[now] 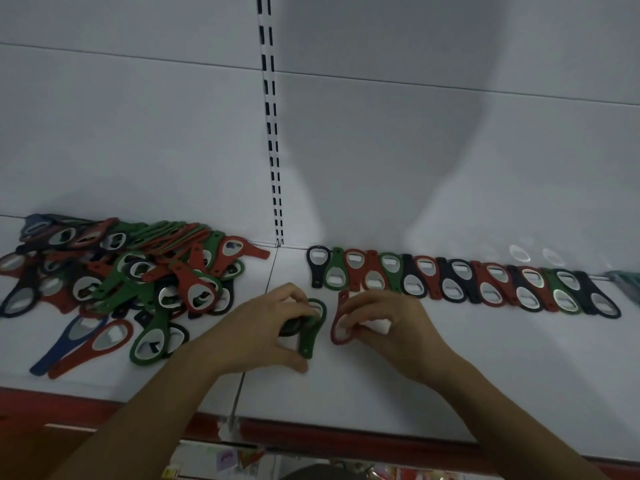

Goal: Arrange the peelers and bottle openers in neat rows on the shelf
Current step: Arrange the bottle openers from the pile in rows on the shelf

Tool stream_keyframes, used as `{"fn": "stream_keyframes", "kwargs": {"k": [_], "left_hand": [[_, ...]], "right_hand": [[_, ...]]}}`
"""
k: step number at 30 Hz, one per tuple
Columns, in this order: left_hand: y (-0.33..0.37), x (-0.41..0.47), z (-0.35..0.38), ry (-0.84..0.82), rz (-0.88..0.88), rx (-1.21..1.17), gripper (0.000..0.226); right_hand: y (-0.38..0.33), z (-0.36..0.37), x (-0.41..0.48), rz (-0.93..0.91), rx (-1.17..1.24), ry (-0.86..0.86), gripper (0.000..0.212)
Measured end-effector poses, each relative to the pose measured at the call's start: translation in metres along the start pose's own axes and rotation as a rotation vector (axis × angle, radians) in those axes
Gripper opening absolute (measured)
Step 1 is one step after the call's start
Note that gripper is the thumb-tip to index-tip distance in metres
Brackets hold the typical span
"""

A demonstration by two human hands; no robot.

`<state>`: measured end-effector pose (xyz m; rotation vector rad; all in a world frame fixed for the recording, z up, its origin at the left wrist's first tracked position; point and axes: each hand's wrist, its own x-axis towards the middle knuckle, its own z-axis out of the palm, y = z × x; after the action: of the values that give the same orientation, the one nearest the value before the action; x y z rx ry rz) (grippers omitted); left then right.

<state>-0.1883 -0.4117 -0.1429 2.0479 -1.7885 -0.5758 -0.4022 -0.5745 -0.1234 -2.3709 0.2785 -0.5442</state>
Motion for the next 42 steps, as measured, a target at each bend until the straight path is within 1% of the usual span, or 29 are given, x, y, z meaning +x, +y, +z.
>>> {"fn": "stream_keyframes", "kwargs": {"k": [1, 2, 5, 7, 9, 14, 18, 23, 29, 36, 40, 41, 42], "left_hand": [[-0.001, -0.001, 0.003, 0.017, 0.006, -0.002, 0.079], [-0.002, -0.003, 0.006, 0.043, 0.015, -0.002, 0.074], [-0.002, -0.008, 0.013, 0.111, 0.037, 0.041, 0.055], [-0.001, -0.008, 0.017, 0.129, 0.027, 0.062, 0.051], [0.002, -0.007, 0.018, 0.142, 0.006, 0.067, 0.052], [0.005, -0.003, 0.017, 0.133, -0.019, 0.088, 0.049], [0.007, 0.000, 0.018, 0.129, -0.010, 0.097, 0.047], [0.004, -0.006, 0.021, 0.165, -0.044, 0.094, 0.055], [0.009, -0.003, 0.023, 0.169, -0.057, 0.115, 0.052], [0.012, 0.000, 0.022, 0.188, -0.081, 0.093, 0.052], [0.016, 0.000, 0.018, 0.170, -0.088, 0.063, 0.053], [0.017, 0.000, 0.017, 0.198, -0.105, 0.037, 0.053], [0.020, 0.000, 0.016, 0.270, -0.127, -0.028, 0.049]], "right_hand": [[0.002, 0.002, -0.001, -0.009, -0.049, -0.027, 0.027], [0.004, 0.004, -0.002, -0.014, -0.091, -0.051, 0.028], [0.011, 0.009, -0.006, 0.029, -0.212, -0.149, 0.035], [0.015, 0.012, -0.013, 0.094, -0.194, -0.159, 0.035], [0.015, 0.013, -0.019, 0.140, -0.157, -0.140, 0.036], [0.013, 0.022, -0.017, 0.121, -0.213, -0.105, 0.042], [0.016, 0.024, -0.017, 0.112, -0.225, -0.093, 0.042], [0.019, 0.027, -0.017, 0.108, -0.235, -0.063, 0.039], [0.020, 0.028, -0.018, 0.095, -0.236, -0.034, 0.037], [0.020, 0.031, -0.013, 0.089, -0.251, 0.016, 0.042], [0.015, 0.032, -0.012, 0.084, -0.265, 0.004, 0.038], [0.015, 0.031, -0.012, 0.081, -0.266, -0.004, 0.038], [0.014, 0.030, -0.012, 0.090, -0.248, -0.009, 0.038]]}}
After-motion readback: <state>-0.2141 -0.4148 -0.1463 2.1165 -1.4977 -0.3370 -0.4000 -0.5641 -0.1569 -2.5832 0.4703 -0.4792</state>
